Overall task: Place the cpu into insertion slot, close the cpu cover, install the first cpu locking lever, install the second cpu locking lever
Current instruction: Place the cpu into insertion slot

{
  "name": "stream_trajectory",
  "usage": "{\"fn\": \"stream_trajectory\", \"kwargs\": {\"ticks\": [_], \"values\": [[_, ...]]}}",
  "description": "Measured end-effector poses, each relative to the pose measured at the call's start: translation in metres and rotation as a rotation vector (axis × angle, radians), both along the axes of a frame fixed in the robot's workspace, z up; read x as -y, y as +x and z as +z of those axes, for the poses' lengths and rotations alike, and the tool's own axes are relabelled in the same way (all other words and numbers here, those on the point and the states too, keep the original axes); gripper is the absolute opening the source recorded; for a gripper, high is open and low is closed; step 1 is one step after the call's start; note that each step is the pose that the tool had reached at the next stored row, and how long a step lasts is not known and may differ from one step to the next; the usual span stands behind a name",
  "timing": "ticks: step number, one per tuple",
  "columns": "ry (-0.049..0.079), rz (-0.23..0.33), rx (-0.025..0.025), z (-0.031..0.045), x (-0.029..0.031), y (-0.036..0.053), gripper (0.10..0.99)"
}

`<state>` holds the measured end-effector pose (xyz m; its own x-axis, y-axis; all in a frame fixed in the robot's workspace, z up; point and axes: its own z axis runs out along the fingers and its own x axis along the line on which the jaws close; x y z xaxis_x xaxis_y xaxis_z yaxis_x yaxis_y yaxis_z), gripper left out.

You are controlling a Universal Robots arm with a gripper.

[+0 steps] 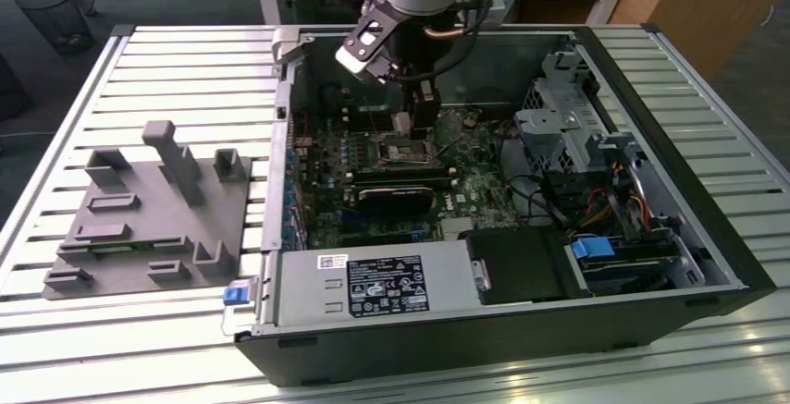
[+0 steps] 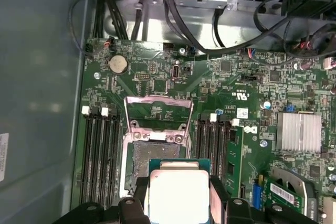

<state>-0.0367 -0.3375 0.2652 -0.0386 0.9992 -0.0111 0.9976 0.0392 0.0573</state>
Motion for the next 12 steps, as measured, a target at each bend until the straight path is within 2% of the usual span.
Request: {"fn": "stream_trajectory", "kwargs": {"ticks": [2, 12], "values": [[0.0, -0.014, 0.0, -0.0019, -0.0006, -0.0001, 0.541], [-0.001, -0.014, 0.0, -0.005, -0.0026, 0.0, 0.541]]}}
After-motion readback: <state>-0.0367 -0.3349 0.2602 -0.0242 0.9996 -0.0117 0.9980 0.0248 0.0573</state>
